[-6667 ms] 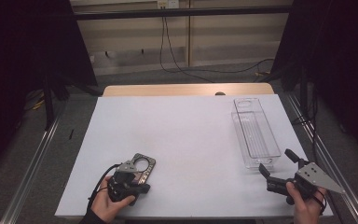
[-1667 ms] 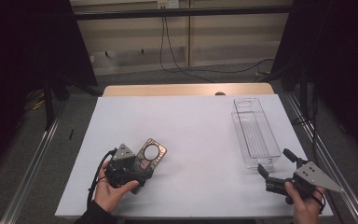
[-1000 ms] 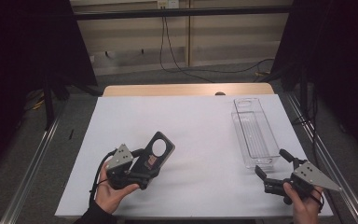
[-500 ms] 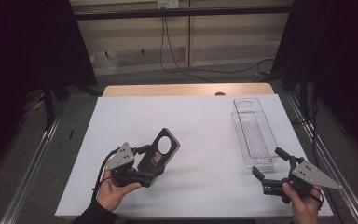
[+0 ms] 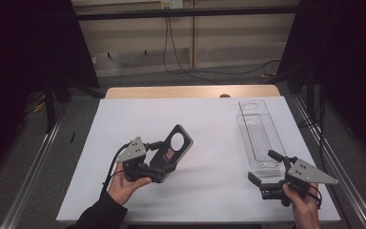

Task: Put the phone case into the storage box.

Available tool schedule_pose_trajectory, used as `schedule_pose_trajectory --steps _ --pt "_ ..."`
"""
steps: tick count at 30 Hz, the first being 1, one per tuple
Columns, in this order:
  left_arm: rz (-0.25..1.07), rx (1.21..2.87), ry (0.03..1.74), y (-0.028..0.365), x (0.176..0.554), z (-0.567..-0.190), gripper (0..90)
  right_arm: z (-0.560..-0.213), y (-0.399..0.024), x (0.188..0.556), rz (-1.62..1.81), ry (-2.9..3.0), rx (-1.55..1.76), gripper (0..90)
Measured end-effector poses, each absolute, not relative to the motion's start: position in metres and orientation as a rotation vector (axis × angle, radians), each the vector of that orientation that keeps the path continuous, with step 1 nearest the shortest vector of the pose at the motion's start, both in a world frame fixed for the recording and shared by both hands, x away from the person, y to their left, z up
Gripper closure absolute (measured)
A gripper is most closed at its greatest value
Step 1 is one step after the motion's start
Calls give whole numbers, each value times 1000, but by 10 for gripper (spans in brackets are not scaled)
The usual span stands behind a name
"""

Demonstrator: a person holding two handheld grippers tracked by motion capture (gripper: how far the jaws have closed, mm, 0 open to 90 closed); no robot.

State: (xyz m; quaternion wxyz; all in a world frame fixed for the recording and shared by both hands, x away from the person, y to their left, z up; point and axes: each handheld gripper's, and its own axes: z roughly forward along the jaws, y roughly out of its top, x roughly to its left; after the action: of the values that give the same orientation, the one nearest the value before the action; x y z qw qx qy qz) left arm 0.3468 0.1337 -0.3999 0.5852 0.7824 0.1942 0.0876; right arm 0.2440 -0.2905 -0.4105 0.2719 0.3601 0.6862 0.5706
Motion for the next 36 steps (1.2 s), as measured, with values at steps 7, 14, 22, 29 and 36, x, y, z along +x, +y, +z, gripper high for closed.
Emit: schedule_pose_trajectory --steps 7,14,22,29,36 --pt "177 1803 411 131 344 -401 123 -406 -276 253 1604 1878 910 6" --pt "123 1795 367 130 338 -401 123 -403 -255 257 1666 1939 851 0" --pt "89 1818 336 124 334 -405 123 -405 -244 259 1722 1998 812 0" --pt "76 1829 298 120 330 -404 123 -398 -230 264 1714 2115 709 6" --pt "69 1847 262 114 324 -403 123 -390 -215 278 1758 2132 690 0"
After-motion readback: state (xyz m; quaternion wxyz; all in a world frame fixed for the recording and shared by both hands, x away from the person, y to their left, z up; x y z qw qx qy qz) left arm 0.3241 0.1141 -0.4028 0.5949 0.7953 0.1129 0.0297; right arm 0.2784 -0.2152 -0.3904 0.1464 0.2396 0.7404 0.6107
